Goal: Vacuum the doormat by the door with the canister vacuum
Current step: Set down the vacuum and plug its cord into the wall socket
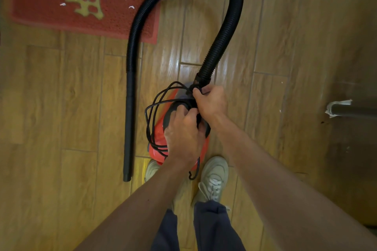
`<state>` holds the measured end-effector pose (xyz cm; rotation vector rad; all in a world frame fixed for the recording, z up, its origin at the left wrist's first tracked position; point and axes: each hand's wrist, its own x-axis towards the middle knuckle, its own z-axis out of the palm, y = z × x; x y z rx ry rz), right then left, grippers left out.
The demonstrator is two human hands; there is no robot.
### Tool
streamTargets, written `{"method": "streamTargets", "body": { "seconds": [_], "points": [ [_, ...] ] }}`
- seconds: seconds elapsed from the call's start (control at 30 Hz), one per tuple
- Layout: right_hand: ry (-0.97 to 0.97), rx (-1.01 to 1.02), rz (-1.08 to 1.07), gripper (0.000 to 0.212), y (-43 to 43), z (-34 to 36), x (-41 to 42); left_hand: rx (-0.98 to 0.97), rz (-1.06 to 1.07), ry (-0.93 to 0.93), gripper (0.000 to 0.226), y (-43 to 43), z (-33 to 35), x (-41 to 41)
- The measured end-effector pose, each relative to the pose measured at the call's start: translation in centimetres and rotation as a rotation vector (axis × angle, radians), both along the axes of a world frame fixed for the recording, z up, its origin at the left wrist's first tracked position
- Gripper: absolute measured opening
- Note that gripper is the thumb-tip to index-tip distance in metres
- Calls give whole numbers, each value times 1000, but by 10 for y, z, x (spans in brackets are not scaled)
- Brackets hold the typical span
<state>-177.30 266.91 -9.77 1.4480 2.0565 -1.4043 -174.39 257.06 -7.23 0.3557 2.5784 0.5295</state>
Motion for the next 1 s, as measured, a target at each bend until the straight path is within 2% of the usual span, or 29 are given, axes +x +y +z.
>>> {"method": "streamTargets", "body": {
  "seconds": [0.17, 0.33, 0.73, 0.83, 1.0],
  "points": [
    [79, 34, -68, 17, 0, 14, 1, 56, 113, -41, 20, 0, 0, 1],
    [148, 34, -103, 28, 4, 33, 2, 85, 191, -85, 18, 0, 10, 0],
    [305, 100, -144, 17, -9, 96, 6, 186, 85, -13, 9, -32, 59, -6],
    [360, 99, -186, 19, -18, 119, 4, 213, 49, 67, 11, -43, 75, -10],
    [442, 98, -281, 21, -31, 164, -4, 364, 50, 43, 11, -54, 113, -22]
  ]
}}
